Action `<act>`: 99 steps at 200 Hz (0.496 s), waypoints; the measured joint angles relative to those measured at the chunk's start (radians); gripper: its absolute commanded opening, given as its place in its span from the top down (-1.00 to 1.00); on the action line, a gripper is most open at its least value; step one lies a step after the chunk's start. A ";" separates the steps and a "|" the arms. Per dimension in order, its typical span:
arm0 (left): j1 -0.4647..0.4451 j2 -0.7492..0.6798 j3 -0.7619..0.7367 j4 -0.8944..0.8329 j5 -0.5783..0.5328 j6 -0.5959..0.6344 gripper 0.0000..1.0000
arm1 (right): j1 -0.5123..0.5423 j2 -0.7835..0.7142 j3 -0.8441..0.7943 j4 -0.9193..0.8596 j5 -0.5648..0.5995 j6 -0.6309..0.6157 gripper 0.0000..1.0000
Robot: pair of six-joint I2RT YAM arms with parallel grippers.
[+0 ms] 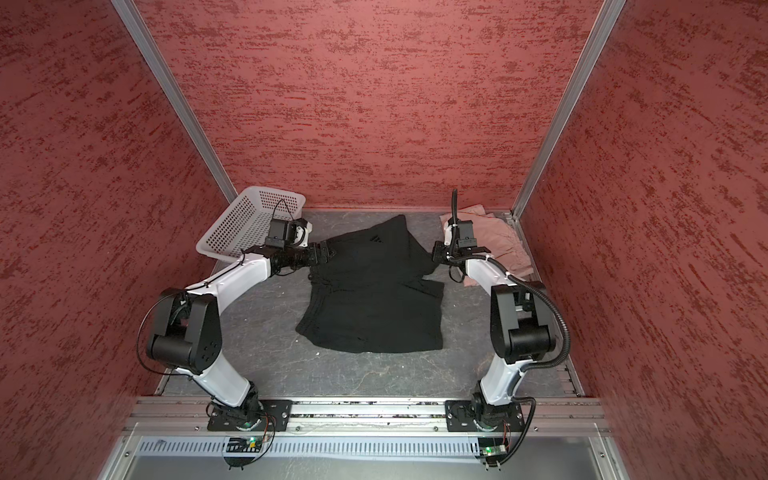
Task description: Fold and stack the shorts
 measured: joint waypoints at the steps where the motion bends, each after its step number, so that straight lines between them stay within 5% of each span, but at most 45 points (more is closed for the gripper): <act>1: 0.000 0.000 0.000 0.002 0.002 0.000 -0.99 | 0.000 0.007 0.008 0.003 -0.006 -0.003 0.92; 49: -0.002 0.034 -0.021 0.066 0.034 -0.005 -0.99 | 0.008 0.223 0.084 0.106 -0.099 0.047 1.00; 99: -0.001 0.162 0.010 0.068 0.036 -0.003 -0.99 | 0.010 0.210 -0.061 0.145 -0.075 0.082 1.00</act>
